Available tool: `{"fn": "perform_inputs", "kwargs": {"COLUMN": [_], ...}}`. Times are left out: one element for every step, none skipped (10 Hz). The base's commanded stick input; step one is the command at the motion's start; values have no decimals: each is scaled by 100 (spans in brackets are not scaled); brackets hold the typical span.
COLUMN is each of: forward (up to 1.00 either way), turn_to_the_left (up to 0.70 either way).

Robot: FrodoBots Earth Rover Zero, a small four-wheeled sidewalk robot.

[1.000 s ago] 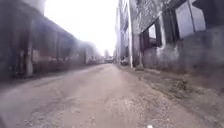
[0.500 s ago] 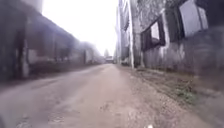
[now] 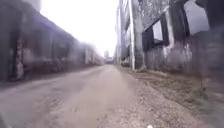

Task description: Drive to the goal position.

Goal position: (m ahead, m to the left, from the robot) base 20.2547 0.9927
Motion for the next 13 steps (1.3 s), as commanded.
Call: {"fn": "perform_inputs", "kwargs": {"forward": [50,50,50,50,50,50,50,50,50,50,50,50,50], "turn_to_the_left": [0,0,0,0,0,0,0,0,0,0,0,0,0]}}
